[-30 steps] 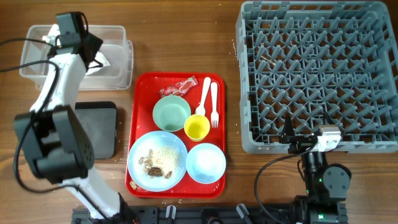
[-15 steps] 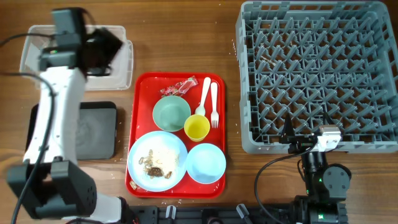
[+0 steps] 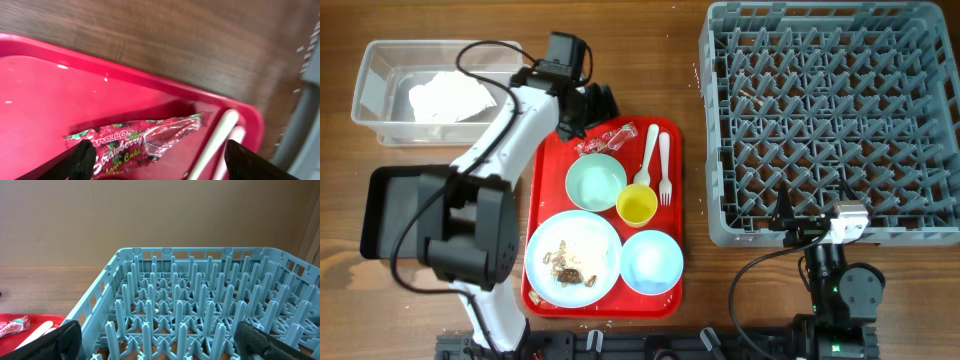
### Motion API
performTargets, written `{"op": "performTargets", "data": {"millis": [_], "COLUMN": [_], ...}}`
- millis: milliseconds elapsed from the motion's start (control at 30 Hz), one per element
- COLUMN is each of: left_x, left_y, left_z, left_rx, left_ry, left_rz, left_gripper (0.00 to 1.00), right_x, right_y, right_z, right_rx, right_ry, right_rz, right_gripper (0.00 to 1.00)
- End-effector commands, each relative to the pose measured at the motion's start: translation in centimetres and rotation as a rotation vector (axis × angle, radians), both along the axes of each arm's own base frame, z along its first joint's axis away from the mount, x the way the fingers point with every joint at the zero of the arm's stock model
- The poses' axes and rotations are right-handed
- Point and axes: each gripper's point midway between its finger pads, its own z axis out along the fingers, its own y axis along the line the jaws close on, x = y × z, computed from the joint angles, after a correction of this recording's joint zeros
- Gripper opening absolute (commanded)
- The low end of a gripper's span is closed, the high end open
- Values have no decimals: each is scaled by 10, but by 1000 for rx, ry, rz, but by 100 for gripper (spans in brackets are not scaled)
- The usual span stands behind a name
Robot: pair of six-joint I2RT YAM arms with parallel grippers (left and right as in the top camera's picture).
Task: Sort waste into correct bins and load items into the dishwasher rack
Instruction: 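Move the left gripper back and grasp the strawberry snack wrapper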
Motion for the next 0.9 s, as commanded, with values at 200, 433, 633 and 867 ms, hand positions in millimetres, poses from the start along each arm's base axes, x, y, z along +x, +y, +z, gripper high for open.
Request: {"op": "performTargets", "data": {"millis": [200,433,633,867], "left_x": [-32,-47,-51,-54], "left_y": [-4,9,12,12], "left_z": [-43,-48,-54,-74], "left_rx": [68,189,243,255], "left_ry": [167,202,212,251], "left_rz": [-81,-123,-132,-138], "left_gripper": [85,87,82,74], "right_x": [0,0,0,0], "right_y": [-2,-2,-2,-2], "right_z": [2,2,2,2], "right_rx": [-13,-13,-13,-13], "right_ry": [-11,-10,-10,-11], "right_rz": [-10,-10,-10,-10], "right_gripper": [100,100,100,100]}}
